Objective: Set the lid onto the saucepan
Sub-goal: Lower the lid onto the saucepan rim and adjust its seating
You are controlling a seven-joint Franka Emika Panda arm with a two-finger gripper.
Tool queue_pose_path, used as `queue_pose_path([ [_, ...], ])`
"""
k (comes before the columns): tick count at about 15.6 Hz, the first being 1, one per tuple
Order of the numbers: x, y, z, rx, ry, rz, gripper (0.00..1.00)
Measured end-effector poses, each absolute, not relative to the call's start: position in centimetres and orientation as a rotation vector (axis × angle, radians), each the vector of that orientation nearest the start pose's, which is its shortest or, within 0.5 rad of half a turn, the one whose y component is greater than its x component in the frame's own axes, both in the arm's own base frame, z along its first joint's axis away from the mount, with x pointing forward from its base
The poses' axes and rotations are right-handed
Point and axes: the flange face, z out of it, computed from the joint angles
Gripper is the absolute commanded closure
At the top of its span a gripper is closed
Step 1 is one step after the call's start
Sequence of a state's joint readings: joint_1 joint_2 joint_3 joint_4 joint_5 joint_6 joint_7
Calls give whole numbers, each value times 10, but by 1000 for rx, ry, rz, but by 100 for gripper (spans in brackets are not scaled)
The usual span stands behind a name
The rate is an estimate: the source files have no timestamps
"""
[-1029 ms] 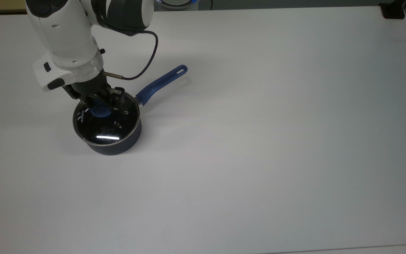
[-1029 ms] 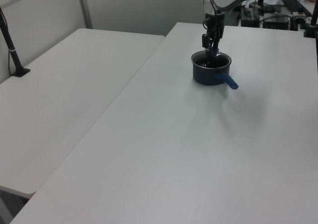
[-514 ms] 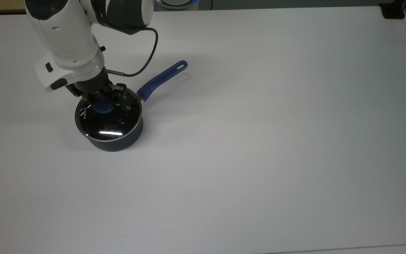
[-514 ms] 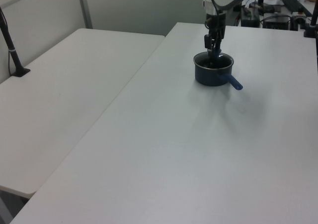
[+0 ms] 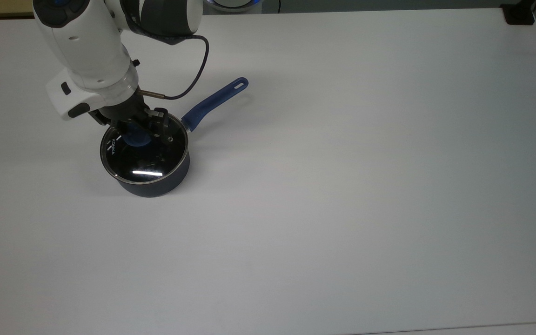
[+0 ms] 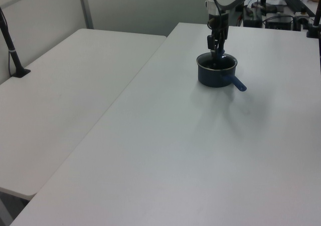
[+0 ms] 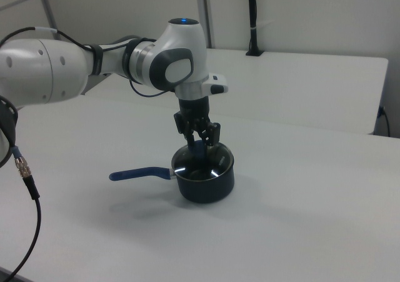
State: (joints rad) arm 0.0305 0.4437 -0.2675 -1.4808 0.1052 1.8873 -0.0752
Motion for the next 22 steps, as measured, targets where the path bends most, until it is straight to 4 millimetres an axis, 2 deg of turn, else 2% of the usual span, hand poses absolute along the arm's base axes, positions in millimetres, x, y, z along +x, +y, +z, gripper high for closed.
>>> queue_pose_path([
  [6, 669, -125, 426, -3142, 268, 68, 63],
  [7, 668, -125, 426, -3146, 266, 72, 55],
  [8, 668, -125, 426, -3148, 264, 76, 33],
  [9, 668, -125, 426, -3152, 262, 79, 20],
  [11, 666, -126, 422, -3160, 257, 102, 0],
  [16, 664, -128, 408, -3171, 253, 147, 0],
  [19, 664, -128, 410, -3172, 253, 141, 0],
  [22, 663, -127, 420, -3171, 250, 118, 0],
])
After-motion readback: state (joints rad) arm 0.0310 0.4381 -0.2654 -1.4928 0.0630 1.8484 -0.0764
